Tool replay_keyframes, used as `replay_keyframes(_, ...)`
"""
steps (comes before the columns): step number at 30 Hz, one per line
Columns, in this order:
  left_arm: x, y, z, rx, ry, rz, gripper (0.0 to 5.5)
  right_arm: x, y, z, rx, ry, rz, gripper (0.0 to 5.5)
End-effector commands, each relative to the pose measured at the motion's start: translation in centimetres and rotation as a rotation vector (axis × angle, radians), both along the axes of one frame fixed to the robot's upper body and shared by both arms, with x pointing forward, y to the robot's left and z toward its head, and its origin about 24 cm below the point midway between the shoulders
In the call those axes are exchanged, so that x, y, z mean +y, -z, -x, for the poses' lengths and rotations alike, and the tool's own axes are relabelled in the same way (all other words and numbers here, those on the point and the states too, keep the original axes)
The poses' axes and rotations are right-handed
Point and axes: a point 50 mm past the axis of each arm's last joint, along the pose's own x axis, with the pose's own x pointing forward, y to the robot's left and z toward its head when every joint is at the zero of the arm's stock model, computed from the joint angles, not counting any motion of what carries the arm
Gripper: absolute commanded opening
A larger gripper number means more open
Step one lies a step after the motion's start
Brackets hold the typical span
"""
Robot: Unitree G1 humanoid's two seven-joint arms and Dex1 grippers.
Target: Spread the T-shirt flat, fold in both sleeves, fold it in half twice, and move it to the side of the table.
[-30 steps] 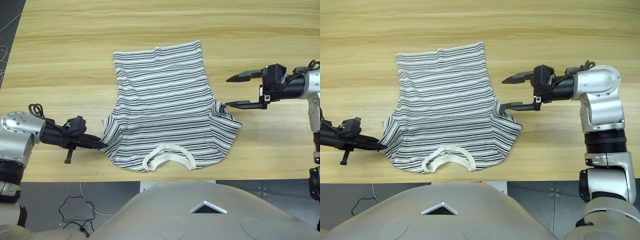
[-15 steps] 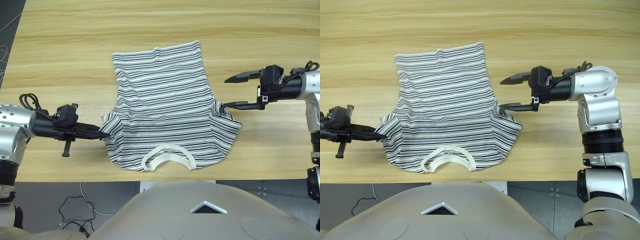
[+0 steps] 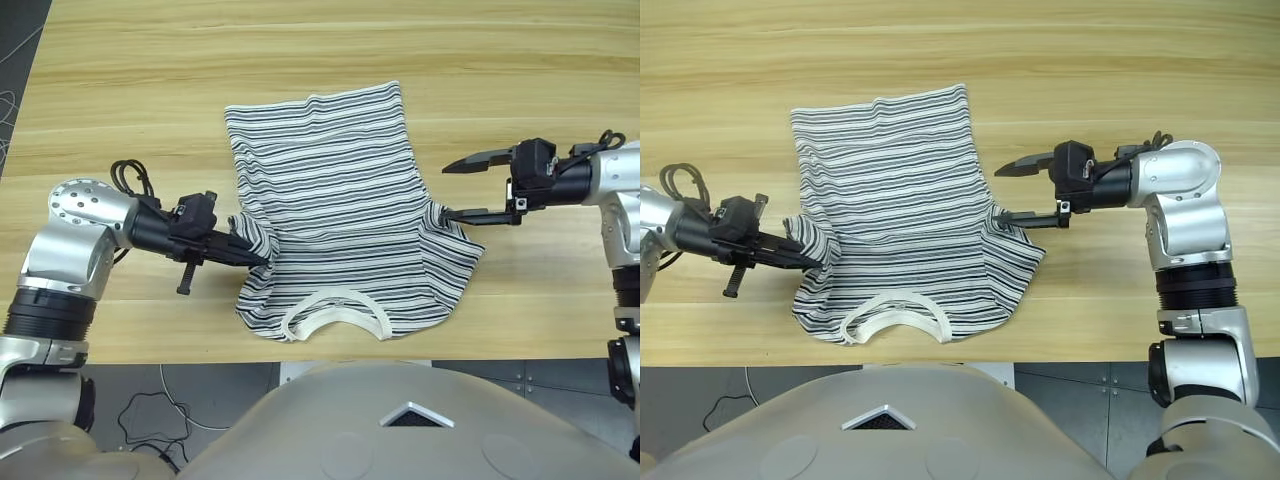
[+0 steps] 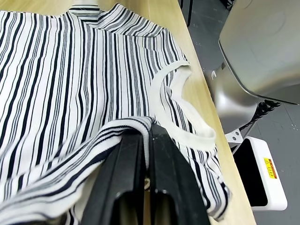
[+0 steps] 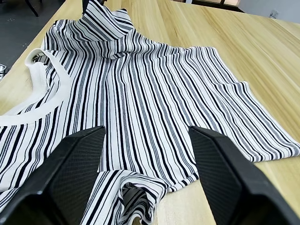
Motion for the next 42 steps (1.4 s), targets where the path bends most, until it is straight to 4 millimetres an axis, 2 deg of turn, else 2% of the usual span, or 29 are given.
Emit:
replay_keyframes(1,-1.4,1.0,-1.1,-0.004,0.039,-0.022,0.14,0.2,0.1,0.0,-0.007,-0.002,0.004,3.29)
replay_keyframes(5,-2.4,2.8,-2.0,0.029,0.039,-0.032,0.14,0.4,0.3,0.0,-0.004,-0.003,-0.001,3.29)
replay_keyframes(11,-3.7,4.6,-2.0,0.098,0.062,-0.047,1.08,0.5,0.5,0.0,-0.003,-0.004,-0.006,3.29)
replay_keyframes(15,-3.7,4.4,-1.5,0.104,0.083,-0.051,1.70,0.5,0.6,0.0,-0.001,-0.004,-0.005,3.29)
replay_keyframes(22,-5.1,3.0,0.1,0.072,0.159,0.018,2.84,0.5,0.7,0.1,-0.001,-0.004,-0.009,3.29)
replay_keyframes(29,-4.2,0.7,-0.3,-0.008,0.139,0.028,3.77,0.4,0.7,0.2,-0.002,0.000,-0.008,3.29)
replay_keyframes(34,-3.5,0.8,-0.4,-0.038,0.112,0.022,4.53,0.3,0.7,0.1,-0.006,0.011,-0.010,3.29)
replay_keyframes(36,-2.5,-0.3,-0.7,-0.131,0.092,0.047,4.71,-0.8,0.0,-0.1,0.012,0.060,-0.033,3.29)
replay_keyframes(40,-0.2,-3.1,-1.0,-0.277,0.019,0.151,4.71,-4.0,-2.5,-1.9,0.115,0.230,-0.223,3.29)
replay_keyframes(42,1.2,-4.2,-1.3,-0.375,-0.043,0.193,4.71,-5.6,-2.4,-2.8,0.200,0.317,-0.225,3.29)
